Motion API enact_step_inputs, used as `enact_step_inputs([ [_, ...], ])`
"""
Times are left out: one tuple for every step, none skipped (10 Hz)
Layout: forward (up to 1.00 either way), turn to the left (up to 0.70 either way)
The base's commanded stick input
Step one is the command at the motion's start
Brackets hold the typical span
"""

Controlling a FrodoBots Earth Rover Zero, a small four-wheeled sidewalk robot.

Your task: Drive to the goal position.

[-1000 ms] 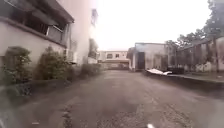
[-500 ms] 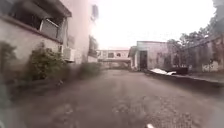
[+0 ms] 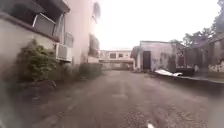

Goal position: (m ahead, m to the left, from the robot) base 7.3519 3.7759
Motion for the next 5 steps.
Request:
enact_step_inputs([
  [1.0,-0.36],
  [1.0,-0.41],
  [1.0,-0.41],
  [1.0,-0.41],
  [1.0,-0.3],
])
